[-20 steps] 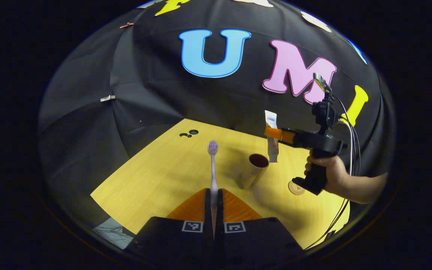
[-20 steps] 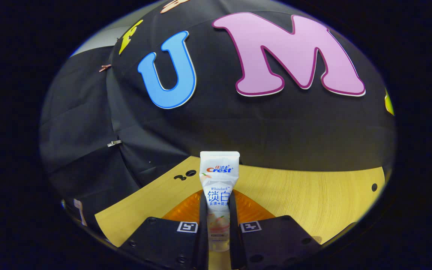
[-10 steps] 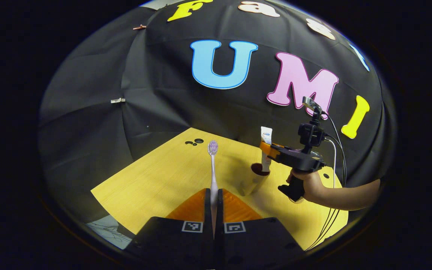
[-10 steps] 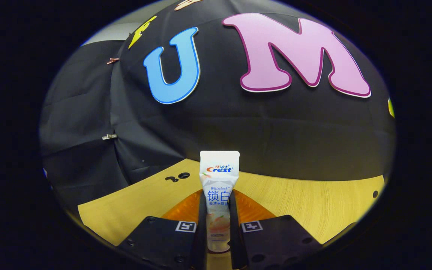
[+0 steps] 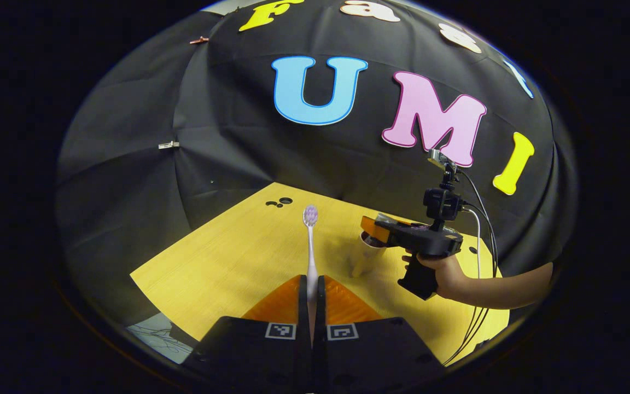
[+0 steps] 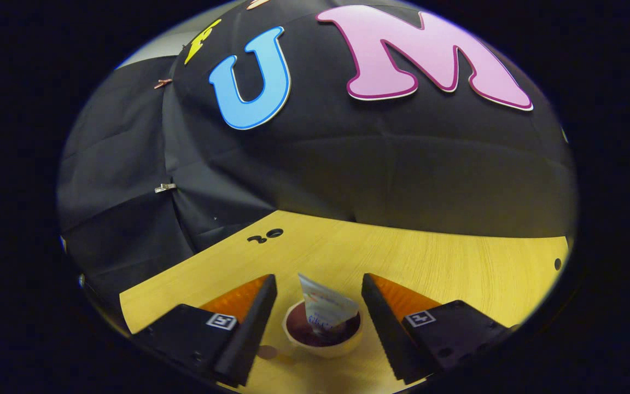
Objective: Put the toothbrush and toothpaste on the desktop into the cup, then pick up the cup and place it on the coaster on the desktop.
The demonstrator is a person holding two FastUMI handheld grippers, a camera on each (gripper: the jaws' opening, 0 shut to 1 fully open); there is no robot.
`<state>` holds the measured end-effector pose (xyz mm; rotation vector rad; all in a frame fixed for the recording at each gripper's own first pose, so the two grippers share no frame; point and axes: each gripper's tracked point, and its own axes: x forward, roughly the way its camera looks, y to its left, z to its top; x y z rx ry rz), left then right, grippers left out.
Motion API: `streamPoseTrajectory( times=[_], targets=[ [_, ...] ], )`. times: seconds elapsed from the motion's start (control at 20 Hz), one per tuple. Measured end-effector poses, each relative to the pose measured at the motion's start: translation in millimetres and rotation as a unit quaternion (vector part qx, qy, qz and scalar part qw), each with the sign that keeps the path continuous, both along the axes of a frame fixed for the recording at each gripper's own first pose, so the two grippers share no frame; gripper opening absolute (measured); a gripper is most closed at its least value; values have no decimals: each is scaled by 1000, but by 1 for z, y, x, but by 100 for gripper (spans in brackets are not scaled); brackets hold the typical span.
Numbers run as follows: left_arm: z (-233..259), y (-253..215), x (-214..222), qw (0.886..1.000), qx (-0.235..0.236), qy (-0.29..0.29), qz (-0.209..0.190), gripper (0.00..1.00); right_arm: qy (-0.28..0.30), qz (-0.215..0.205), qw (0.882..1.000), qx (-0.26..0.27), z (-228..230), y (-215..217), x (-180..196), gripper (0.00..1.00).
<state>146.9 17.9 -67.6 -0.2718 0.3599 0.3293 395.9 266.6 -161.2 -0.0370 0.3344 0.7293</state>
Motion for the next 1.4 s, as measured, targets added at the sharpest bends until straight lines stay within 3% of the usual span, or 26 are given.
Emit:
streamPoseTrajectory(
  times=[0.05,0.25,0.6,0.95,1.4],
  targets=[
    [-1,-2,2,1000,0,-1,-2,6,3,0,1000,4,6,-6,-6,99],
    [5,-13,24,1000,-3,-23,-18,6,1,1,1000,21,39,-36,-32,98],
    [34,-32,110,991,18,-101,-85,6,-5,-50,998,25,75,-134,-63,98],
    [62,-44,205,971,41,-180,-154,6,12,-139,990,5,63,-226,-65,98],
    [25,-29,287,962,21,-223,-156,6,54,-197,978,-31,13,-285,-85,98]
  ],
)
